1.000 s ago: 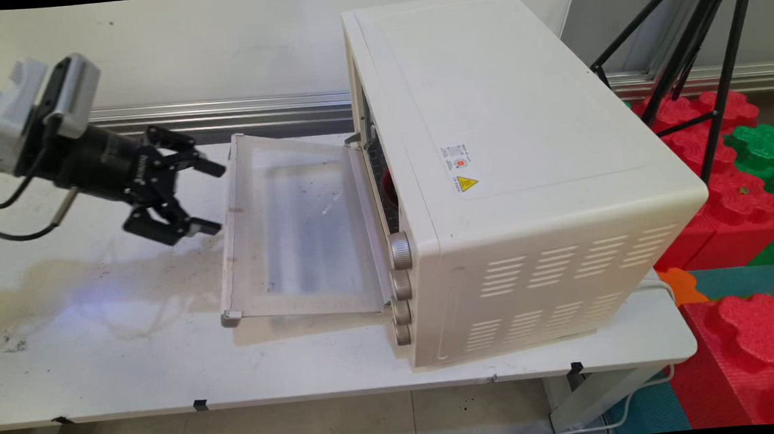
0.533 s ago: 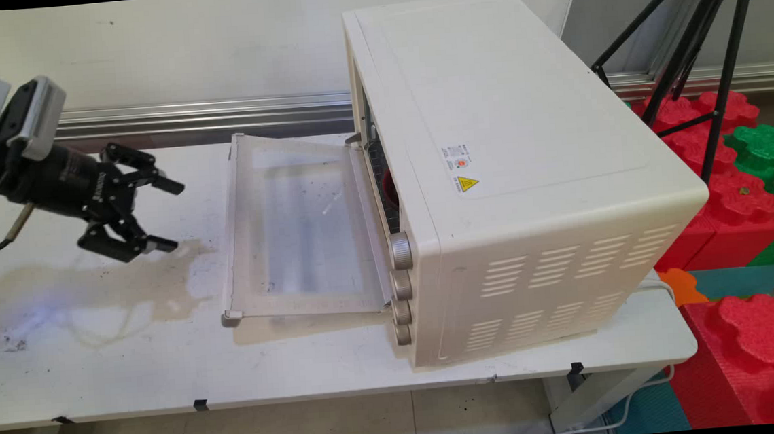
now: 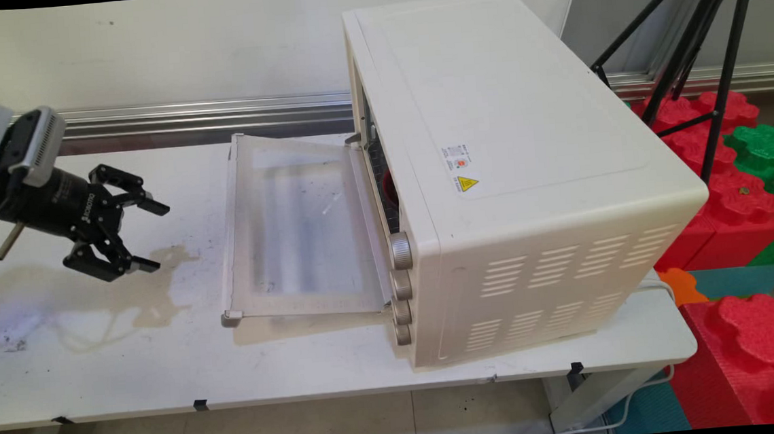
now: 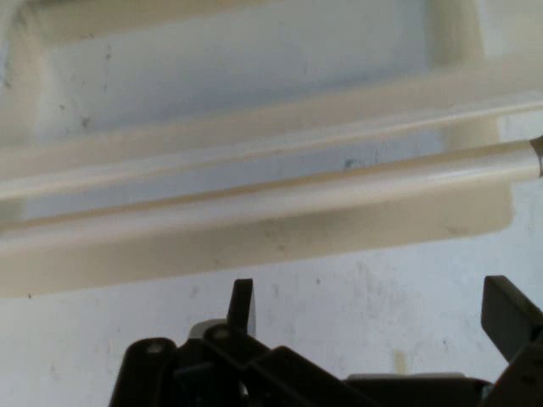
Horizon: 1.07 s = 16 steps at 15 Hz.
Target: Close the oven
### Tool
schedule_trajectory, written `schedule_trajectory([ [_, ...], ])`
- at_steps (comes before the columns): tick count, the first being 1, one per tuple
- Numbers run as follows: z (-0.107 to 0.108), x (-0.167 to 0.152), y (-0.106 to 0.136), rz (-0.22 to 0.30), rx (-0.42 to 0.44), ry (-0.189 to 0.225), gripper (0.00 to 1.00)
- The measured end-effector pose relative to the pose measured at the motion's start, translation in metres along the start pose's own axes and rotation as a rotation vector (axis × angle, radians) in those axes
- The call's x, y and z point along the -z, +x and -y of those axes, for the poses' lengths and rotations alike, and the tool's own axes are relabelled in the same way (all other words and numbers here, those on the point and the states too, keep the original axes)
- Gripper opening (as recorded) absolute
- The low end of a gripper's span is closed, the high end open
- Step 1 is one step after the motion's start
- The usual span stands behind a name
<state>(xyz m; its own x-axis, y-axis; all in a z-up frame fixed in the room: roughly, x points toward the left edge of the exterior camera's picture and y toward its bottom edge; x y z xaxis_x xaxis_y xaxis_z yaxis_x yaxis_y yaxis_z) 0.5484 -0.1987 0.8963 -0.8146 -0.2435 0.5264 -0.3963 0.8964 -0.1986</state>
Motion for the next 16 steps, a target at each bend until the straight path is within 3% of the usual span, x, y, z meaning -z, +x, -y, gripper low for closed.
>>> schedule_trajectory([
  [9, 0.004, -0.042, -0.022, 0.055, 0.019, -0.021, 1.0],
  [16, 0.015, -0.076, -0.034, 0.043, 0.041, -0.022, 1.0],
])
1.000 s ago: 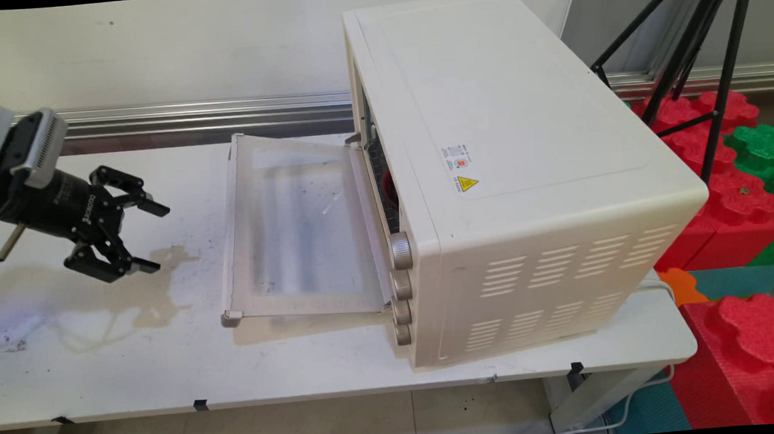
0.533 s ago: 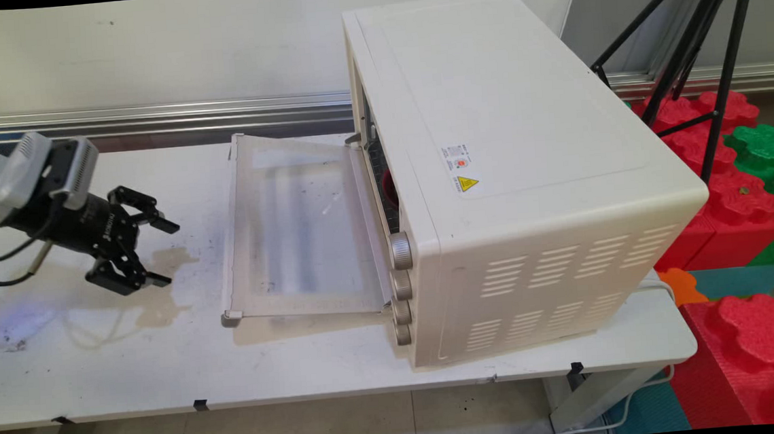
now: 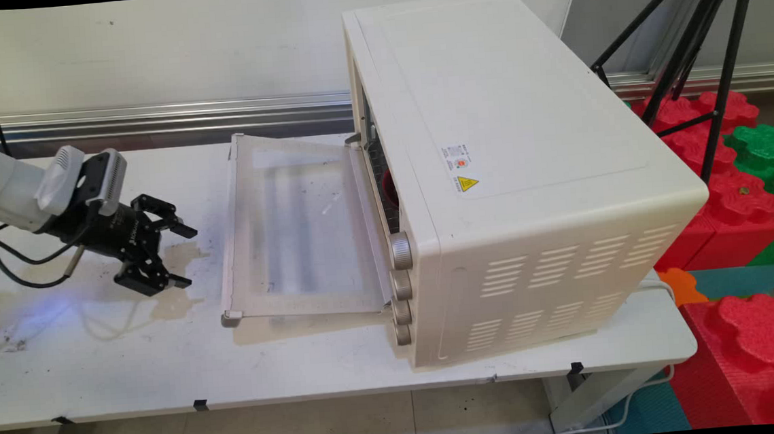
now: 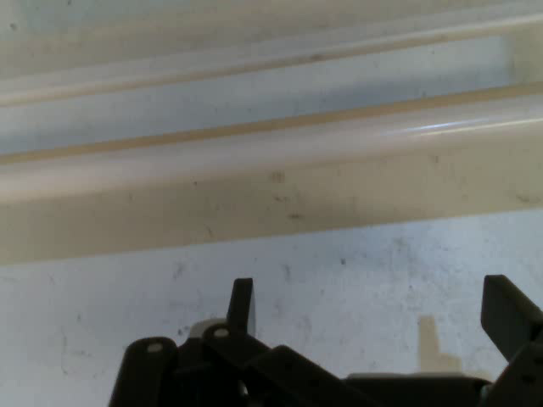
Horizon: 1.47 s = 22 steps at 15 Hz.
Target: Close the oven
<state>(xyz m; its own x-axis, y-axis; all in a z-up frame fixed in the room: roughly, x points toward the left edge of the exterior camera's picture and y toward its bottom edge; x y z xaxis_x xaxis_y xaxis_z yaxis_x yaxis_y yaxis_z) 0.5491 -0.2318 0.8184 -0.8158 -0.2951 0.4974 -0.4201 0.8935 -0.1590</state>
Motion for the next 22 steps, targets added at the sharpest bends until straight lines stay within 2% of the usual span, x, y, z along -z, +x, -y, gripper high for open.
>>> schedule_trajectory([
  [4, 0.004, -0.011, -0.004, -0.008, 0.005, -0.005, 1.0],
  [5, 0.005, -0.012, -0.005, -0.009, 0.006, -0.006, 0.0],
  [14, 0.01, -0.026, -0.008, -0.041, 0.033, -0.015, 0.0],
  [22, 0.014, -0.035, -0.006, -0.089, 0.062, -0.016, 0.0],
])
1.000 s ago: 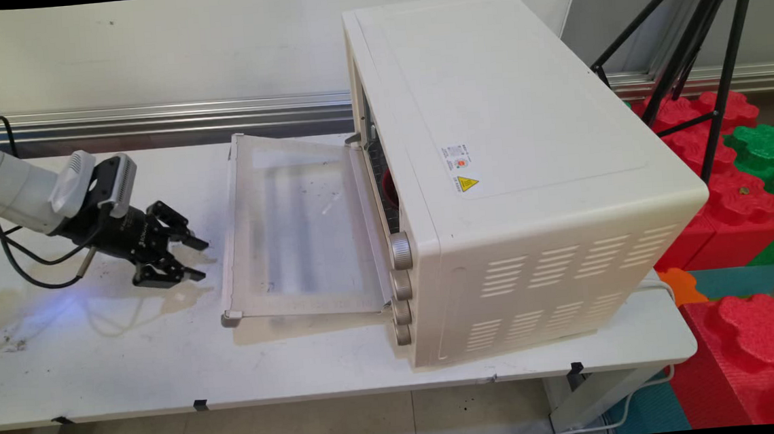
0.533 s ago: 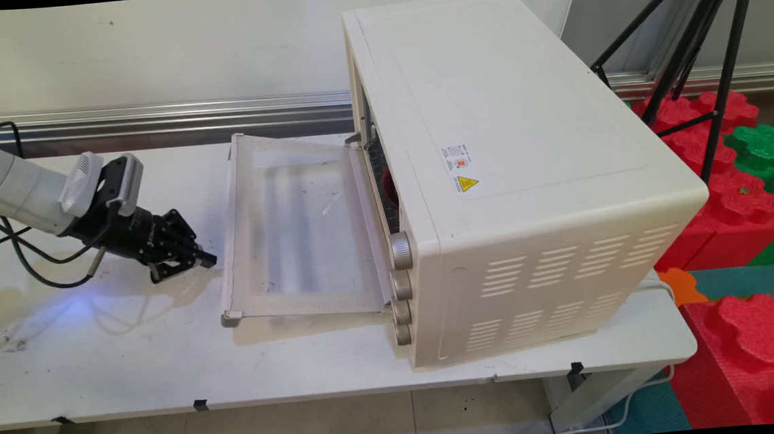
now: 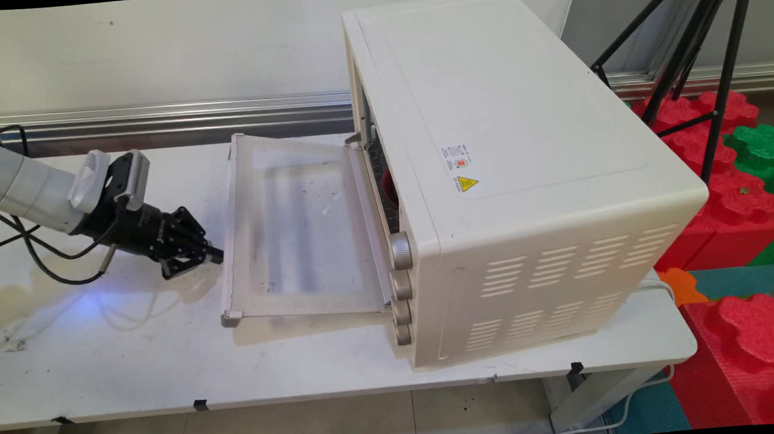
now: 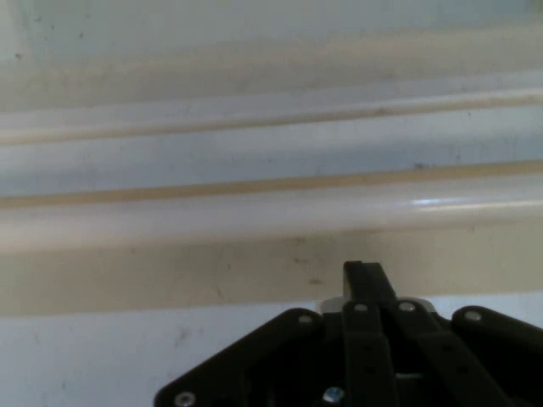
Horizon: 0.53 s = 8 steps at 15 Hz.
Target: Close the oven
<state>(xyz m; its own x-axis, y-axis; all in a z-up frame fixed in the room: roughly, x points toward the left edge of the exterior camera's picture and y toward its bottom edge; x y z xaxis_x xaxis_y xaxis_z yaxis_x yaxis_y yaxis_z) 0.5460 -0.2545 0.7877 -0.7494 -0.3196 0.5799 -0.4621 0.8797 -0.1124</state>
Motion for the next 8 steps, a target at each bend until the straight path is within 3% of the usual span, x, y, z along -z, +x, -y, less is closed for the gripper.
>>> schedule_trajectory([
  [8, 0.0006, -0.0028, 0.0035, -0.062, 0.005, 0.001, 0.0],
])
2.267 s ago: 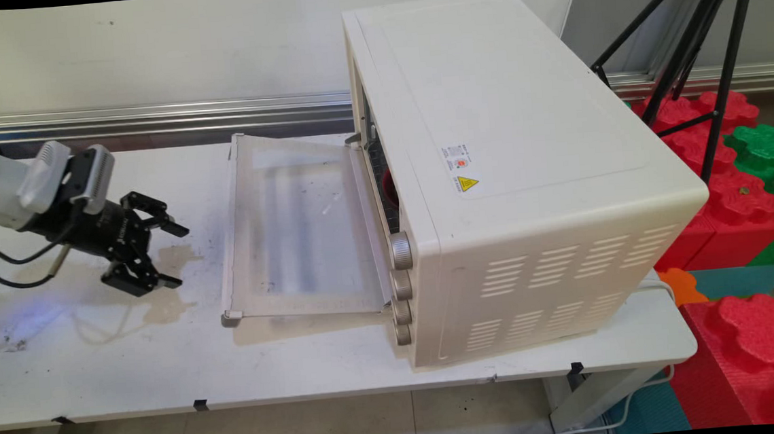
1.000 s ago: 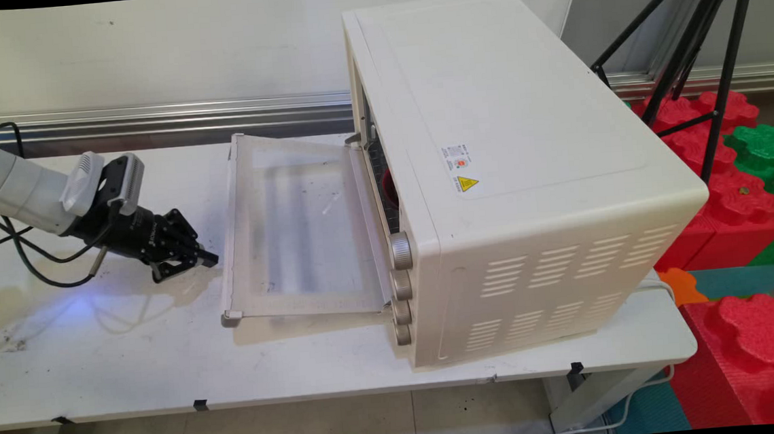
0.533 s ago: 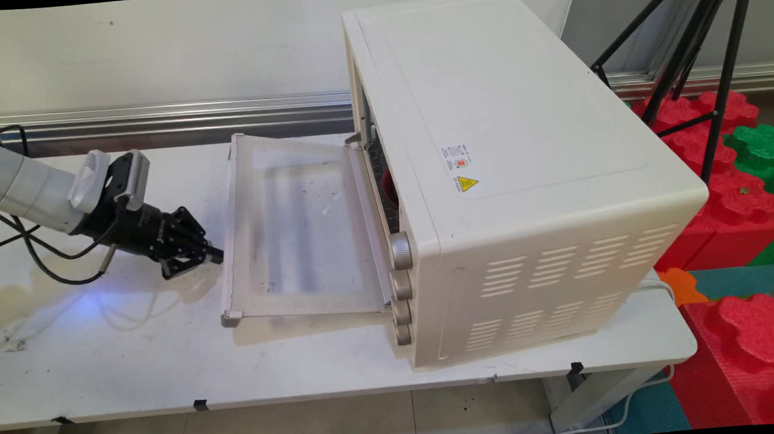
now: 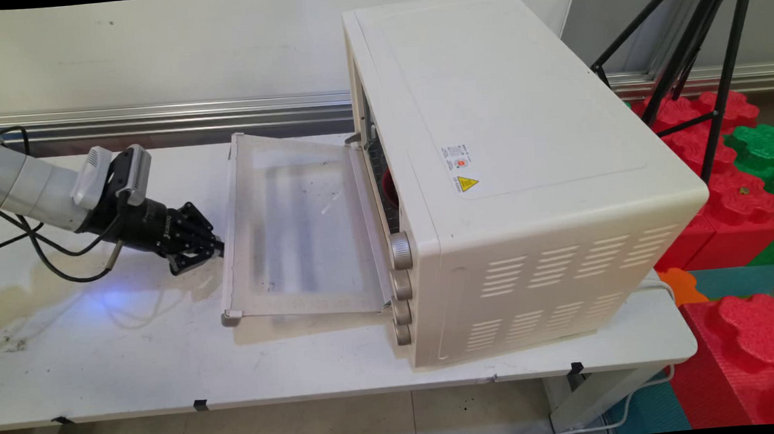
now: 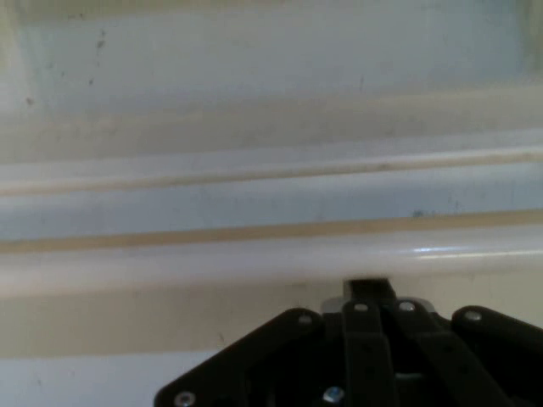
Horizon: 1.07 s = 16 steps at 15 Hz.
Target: Close the oven
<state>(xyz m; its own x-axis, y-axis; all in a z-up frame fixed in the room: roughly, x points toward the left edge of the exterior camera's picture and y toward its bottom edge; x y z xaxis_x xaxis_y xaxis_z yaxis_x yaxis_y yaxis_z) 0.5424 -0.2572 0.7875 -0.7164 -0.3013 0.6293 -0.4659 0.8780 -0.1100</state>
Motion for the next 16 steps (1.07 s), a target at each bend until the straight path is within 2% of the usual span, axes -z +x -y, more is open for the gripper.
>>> schedule_trajectory([
  [8, -0.009, 0.011, 0.015, -0.087, -0.01, -0.006, 0.0],
  [16, -0.016, 0.025, 0.046, -0.174, -0.021, -0.008, 0.0],
])
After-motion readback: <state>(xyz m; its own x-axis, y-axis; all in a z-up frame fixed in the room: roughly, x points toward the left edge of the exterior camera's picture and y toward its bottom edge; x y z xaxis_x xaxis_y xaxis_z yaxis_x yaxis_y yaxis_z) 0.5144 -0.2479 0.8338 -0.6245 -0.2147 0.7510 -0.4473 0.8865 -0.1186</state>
